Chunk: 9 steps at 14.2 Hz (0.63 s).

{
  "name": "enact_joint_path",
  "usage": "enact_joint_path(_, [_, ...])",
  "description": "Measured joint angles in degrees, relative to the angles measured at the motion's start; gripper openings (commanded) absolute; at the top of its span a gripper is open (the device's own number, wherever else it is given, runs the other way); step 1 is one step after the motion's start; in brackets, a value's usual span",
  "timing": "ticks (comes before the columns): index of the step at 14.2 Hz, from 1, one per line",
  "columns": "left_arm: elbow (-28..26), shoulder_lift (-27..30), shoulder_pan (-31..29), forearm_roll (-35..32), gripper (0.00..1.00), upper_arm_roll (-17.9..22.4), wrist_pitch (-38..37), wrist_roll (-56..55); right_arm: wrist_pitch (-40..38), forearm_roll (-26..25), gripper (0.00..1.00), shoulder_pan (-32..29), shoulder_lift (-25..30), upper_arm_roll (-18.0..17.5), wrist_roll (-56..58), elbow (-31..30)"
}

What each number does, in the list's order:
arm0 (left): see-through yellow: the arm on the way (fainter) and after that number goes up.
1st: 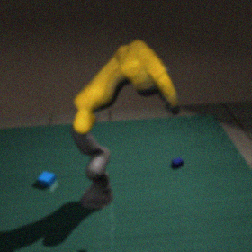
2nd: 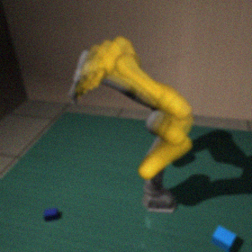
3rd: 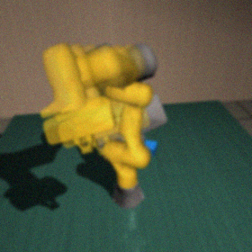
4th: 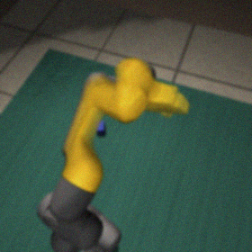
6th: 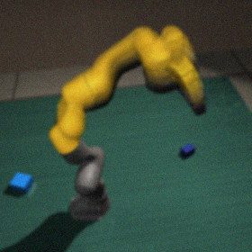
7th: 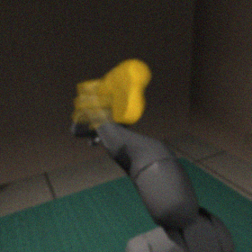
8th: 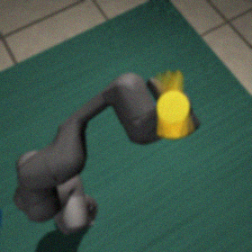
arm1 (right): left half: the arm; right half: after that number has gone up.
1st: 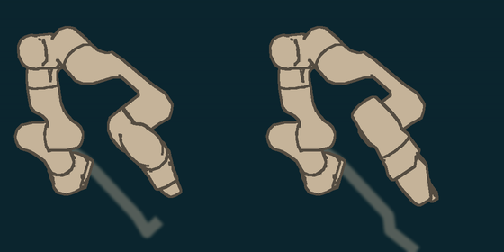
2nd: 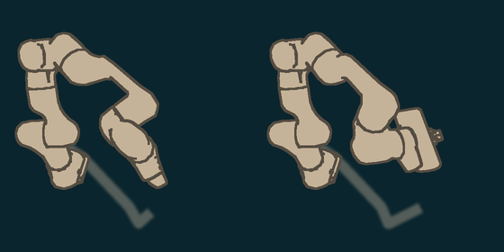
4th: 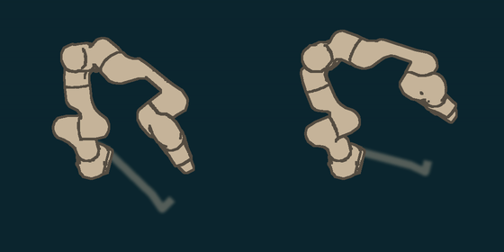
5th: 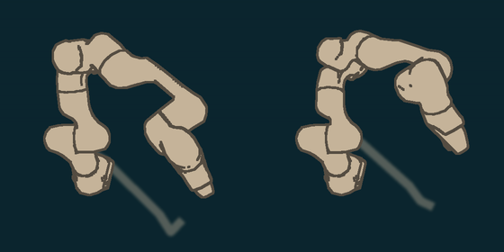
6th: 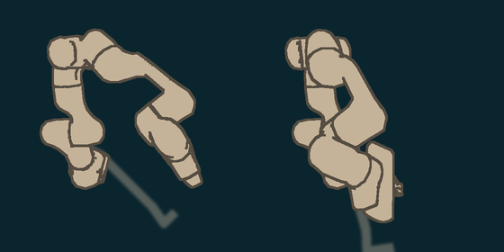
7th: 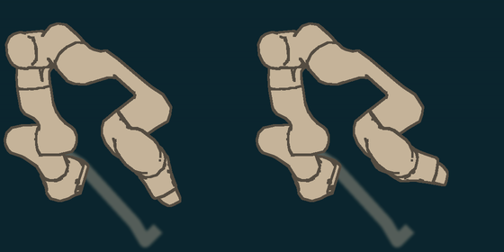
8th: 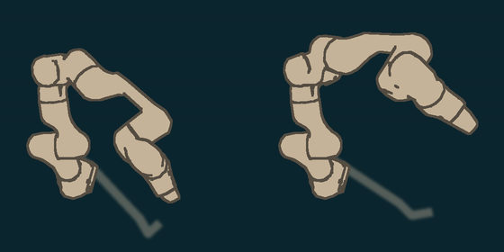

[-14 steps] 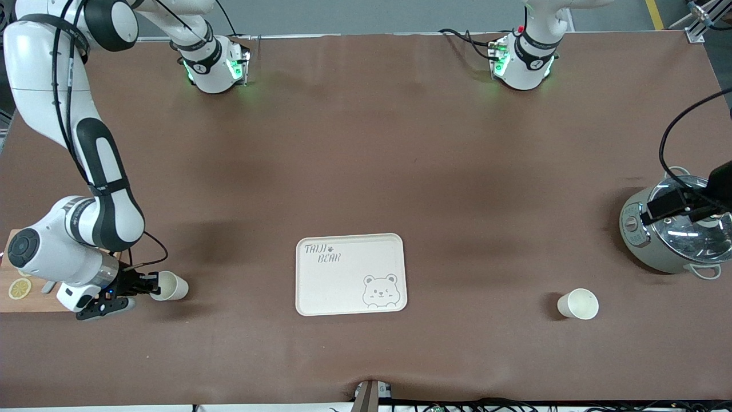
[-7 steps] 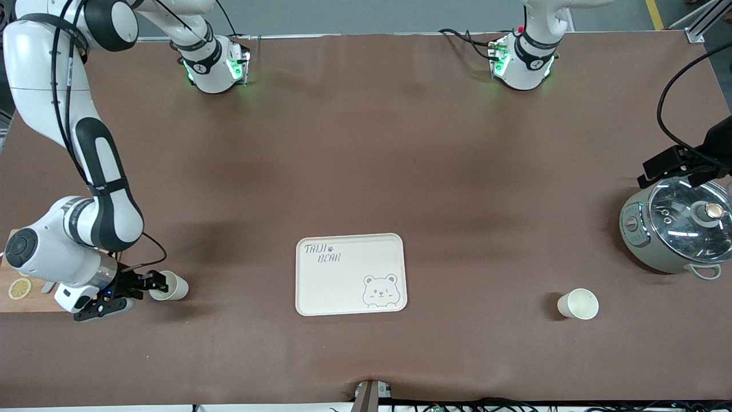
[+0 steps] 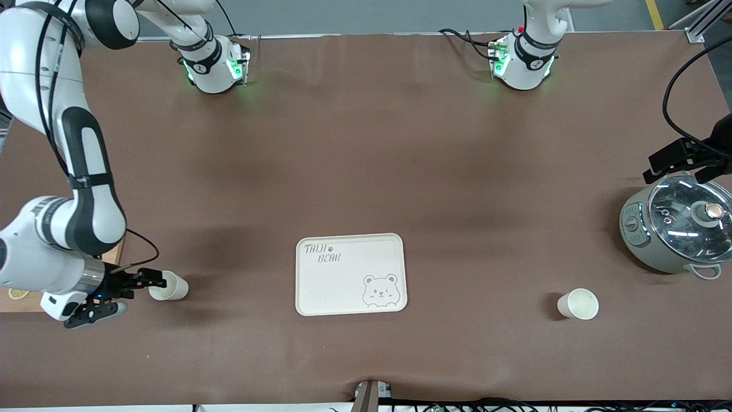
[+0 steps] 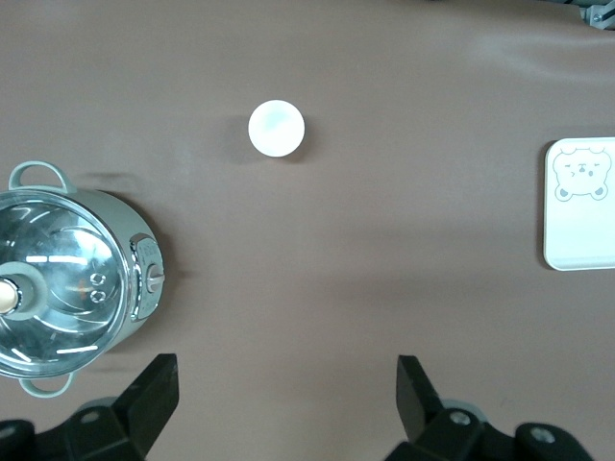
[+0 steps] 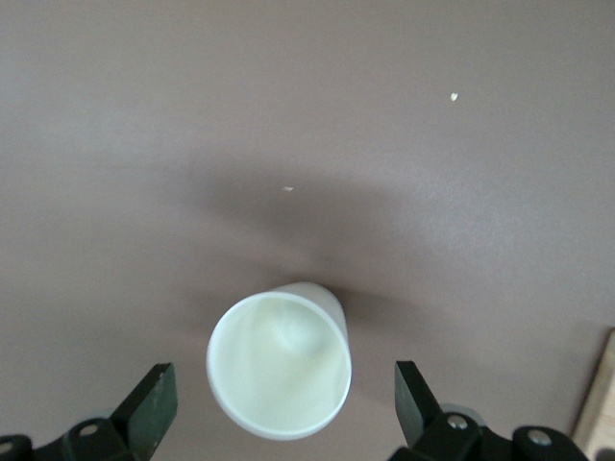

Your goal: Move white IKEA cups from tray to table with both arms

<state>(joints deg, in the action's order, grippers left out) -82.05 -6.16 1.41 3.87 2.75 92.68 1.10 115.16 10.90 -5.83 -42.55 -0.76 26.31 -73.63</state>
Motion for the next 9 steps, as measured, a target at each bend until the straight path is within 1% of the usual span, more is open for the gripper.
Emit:
enact_joint_path(3, [0.0, 0.0, 0.1, -1.3, 1.00, -0.1, 0.0, 0.3, -12.5, -0.8, 1.00, 0.0, 1.9, 0.9, -2.8, 6.1])
enact_joint_path(5, [0.4, -0.3, 0.1, -1.4, 1.00, -0.1, 0.4, 0.3, -20.6, -2.3, 1.00, 0.2, 4.7, 1.0, -6.5, 9.9])
enact_joint_path(7, [1.3, -0.9, 0.1, -1.4, 1.00, -0.1, 0.5, 0.3, -27.7, -3.3, 1.00, 1.3, 9.4, 0.9, -10.4, 11.7])
enact_joint_path(9, [1.9, -1.4, 0.1, -1.4, 1.00, -0.1, 0.5, 0.3, -34.3, -4.0, 1.00, 2.4, 15.2, 0.9, -14.3, 12.3])
